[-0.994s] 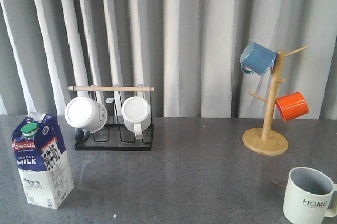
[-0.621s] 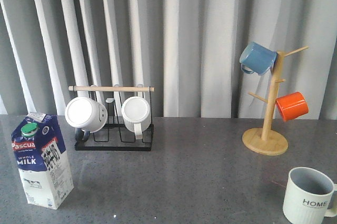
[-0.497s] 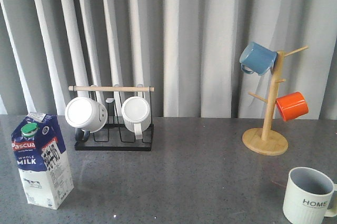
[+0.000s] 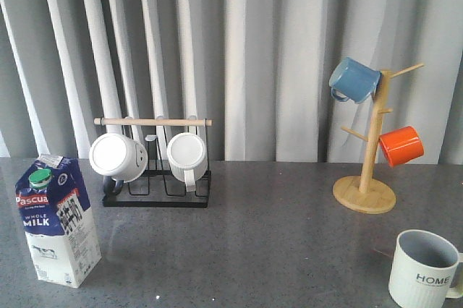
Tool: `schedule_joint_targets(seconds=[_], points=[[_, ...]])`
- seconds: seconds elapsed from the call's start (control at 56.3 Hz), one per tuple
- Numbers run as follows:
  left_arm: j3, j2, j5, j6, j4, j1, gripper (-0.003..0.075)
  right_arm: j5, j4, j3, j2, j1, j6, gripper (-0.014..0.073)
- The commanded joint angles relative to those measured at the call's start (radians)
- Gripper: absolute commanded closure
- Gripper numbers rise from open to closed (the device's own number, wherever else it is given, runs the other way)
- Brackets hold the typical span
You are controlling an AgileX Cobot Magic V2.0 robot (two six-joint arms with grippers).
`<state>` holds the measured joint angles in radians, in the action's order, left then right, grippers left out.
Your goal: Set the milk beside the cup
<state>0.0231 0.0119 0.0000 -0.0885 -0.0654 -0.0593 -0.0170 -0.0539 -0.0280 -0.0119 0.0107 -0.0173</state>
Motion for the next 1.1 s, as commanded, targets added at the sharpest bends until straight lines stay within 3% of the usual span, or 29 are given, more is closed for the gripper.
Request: schedule_joint_targets(seconds=[0.0,0.089,0.195,0.337,0.568,0.941,1.083], points=[[-0.030,0.012,-0.217,-0.012,0.003,-0.001,0.0727,-0.207,-0.001,-0.003,-0.014,-0.004,0.005,0.0601],[-0.050,0.011,-0.401,-0.051,0.013,-0.001,0.0727,-0.381,-0.016,0.046,-0.008,-0.004,0.005,0.0601],[-0.176,-0.043,-0.358,-0.026,0.072,-0.001,0.0727,-0.393,-0.030,0.169,0.086,-0.004,-0.098,0.0601],[-0.441,-0.293,-0.247,0.119,0.110,-0.001,0.0727,-0.291,-0.063,0.432,0.413,-0.004,-0.106,0.0601],[-0.709,-0.689,-0.186,0.119,0.117,-0.002,0.0727,0.042,-0.062,0.793,0.812,-0.004,-0.144,0.0601],[-0.728,-0.827,-0.163,0.119,0.178,-0.001,0.0716,0.074,-0.040,0.822,0.912,-0.004,-0.180,0.0589],[-0.728,-0.827,-0.165,0.119,0.214,-0.001,0.0632,0.091,-0.041,0.822,0.912,-0.004,-0.160,0.0504]])
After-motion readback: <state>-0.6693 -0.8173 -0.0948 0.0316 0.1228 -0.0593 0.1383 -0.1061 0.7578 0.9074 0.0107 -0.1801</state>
